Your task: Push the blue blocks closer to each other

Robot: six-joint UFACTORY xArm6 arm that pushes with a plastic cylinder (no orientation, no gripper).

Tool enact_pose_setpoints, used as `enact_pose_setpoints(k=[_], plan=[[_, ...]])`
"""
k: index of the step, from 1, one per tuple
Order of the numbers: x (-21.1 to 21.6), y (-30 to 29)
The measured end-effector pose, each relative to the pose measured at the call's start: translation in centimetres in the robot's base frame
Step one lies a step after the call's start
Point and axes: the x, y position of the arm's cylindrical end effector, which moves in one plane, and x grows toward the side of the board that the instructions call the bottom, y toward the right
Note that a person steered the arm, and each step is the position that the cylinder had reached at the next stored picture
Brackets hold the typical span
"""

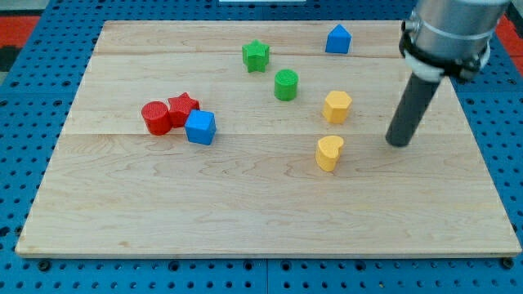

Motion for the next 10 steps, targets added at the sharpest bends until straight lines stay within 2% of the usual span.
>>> enact_pose_setpoints(k=[2, 4, 5, 6, 9, 10], plan=[[-11.5, 0.0], [-17.7, 1.9], [-17.9, 0.6], [-20.0, 0.2], [-20.2, -15.0], [-20.1, -16.9]])
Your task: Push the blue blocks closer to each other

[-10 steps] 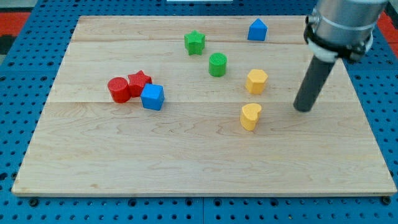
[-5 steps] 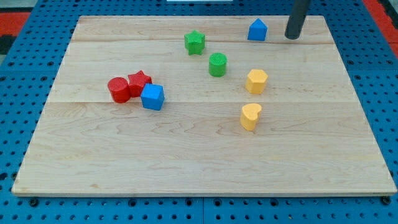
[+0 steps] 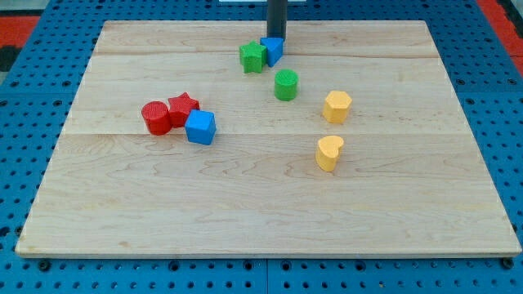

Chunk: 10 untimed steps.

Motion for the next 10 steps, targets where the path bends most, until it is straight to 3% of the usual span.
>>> enact_pose_setpoints(k=[4, 5, 8, 10], plan=[[4.5, 2.2], [7.6, 0.3], [8.5, -5.9], [12.2, -7.9]])
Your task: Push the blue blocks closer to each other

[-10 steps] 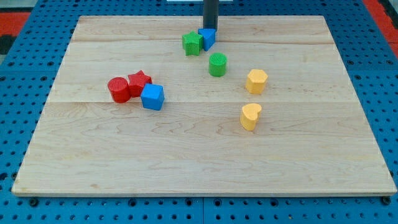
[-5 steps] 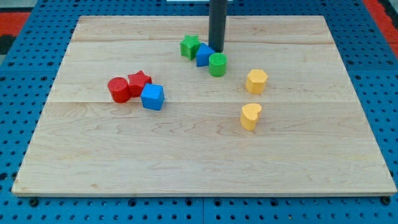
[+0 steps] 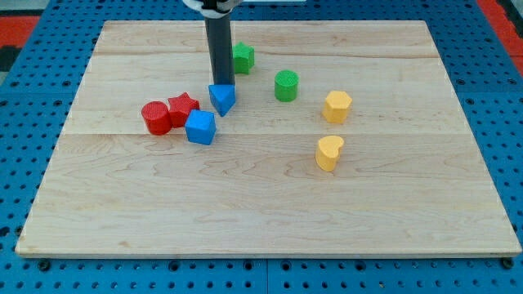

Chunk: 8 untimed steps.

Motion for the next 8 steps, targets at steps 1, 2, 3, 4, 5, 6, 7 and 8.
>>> enact_pose_setpoints(k=[1, 2, 3, 4, 5, 6, 7, 8], plan=[[2.9, 0.0], [3.6, 1.6], [3.7, 5.9], [6.4, 5.0], [8.3, 2.2], [7.9, 0.0], [8.2, 5.6], [8.1, 7.9]])
